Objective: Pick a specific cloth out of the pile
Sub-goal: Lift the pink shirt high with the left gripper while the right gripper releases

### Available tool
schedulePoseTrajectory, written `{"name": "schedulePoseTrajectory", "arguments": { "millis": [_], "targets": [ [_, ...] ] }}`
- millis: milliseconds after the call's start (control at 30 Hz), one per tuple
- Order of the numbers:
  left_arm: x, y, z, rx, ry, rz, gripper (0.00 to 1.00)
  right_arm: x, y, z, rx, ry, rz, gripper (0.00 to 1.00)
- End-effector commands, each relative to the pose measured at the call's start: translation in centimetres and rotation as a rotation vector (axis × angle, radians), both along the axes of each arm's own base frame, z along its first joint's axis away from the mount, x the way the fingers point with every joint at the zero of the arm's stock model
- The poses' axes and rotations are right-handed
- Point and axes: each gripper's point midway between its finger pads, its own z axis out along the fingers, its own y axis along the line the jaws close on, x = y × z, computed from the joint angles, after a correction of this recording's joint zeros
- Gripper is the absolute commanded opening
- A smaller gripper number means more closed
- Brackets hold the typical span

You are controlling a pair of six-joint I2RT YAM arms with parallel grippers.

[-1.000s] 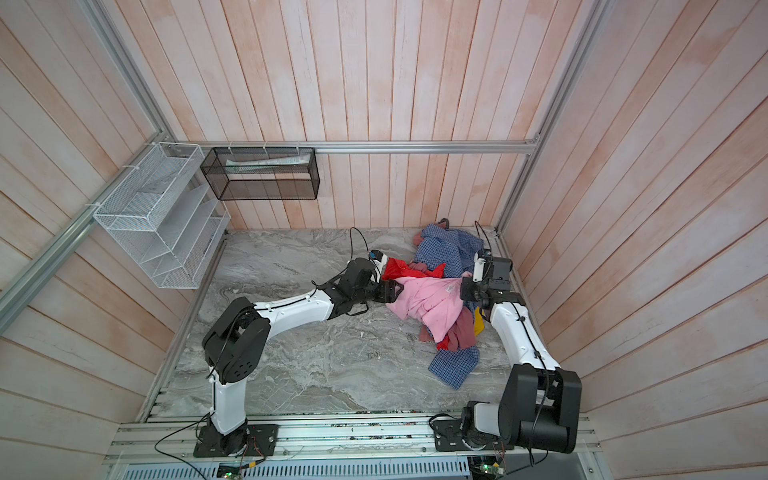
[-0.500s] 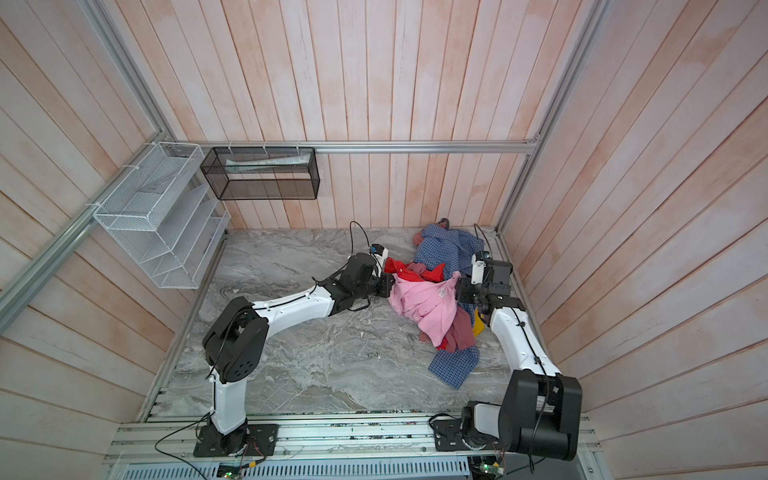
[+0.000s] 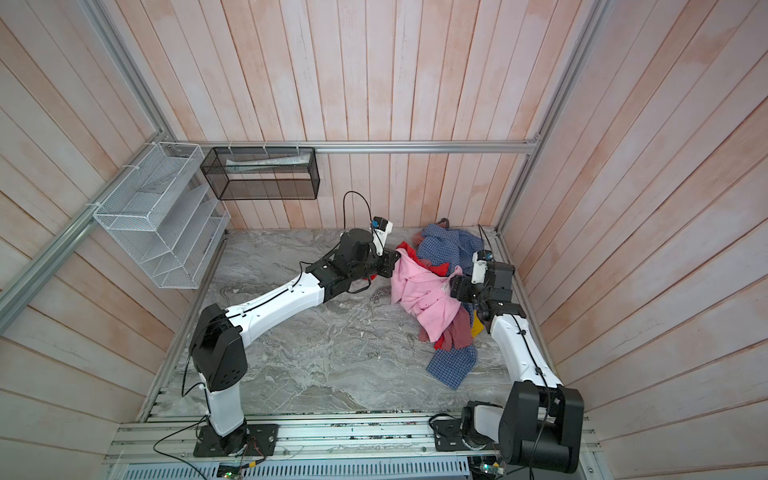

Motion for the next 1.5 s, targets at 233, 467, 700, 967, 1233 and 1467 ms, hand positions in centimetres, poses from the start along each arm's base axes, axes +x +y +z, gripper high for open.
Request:
{"name": "schedulePoseTrajectory", "arguments": {
  "millis": [233, 467, 700, 967, 1233, 1467],
  "targets": [
    [-1.4, -0.8, 11.0, -0.069, -0.193, -0.054, 0.00, 0.4, -0.2, 0.1, 0.012, -0.008, -0.013, 0.88],
    [-1.9, 0.2, 14.5, -0.088, -0.240, -0.032, 0.00, 0.5, -0.6, 1.8, 0.000, -0.063, -0.040, 0.98],
    [-2.1, 0.2, 17.7, -0.101, -0.280, -0.042, 0.00, 0.6, -0.7, 1.8, 0.009, -0.079, -0.037, 0.98],
    [-2.5, 1.0, 21.4, -0.122, -0.346, -0.028, 0.00, -0.1, 0.5, 0.6, 0.055, -0.082, 0.013, 0.98],
    [-2.8, 2.2, 22.6, -0.100, -0.393, -0.002, 0.00, -0.4, 1.3, -0.6, 0.109, -0.066, 0.027, 0.98],
    [-3.7, 5.8, 27.0, -0.141, -0.514, 0.110, 0.00, -0.5, 2.0, 1.0, 0.117, -0.120, 0.071, 0.98]
  ]
}}
